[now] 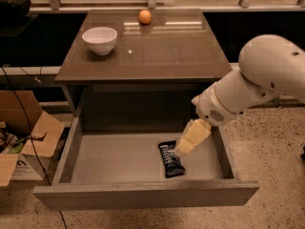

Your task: Pick rxbar blueberry from top drawer and place on counter

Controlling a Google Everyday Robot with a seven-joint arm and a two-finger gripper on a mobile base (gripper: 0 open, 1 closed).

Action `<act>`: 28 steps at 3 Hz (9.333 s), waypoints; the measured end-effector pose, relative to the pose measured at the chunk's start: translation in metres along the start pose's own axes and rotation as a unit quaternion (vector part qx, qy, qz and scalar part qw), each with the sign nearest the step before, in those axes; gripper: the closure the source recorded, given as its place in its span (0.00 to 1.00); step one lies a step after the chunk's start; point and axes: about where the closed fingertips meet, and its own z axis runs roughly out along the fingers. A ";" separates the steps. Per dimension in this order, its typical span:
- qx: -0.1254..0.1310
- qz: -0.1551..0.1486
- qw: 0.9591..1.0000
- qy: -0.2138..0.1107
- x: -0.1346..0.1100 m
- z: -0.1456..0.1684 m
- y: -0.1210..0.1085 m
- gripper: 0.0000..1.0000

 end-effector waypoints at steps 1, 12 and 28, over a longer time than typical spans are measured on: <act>-0.020 0.004 0.999 -0.033 0.016 0.035 -0.007 0.00; 0.074 0.082 0.994 -0.021 0.103 0.174 -0.035 0.66; 0.144 -0.082 0.966 -0.199 -0.141 -0.069 -0.206 0.14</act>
Offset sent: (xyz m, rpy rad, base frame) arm 0.0052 0.0017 -0.0293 0.0614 0.0085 0.0061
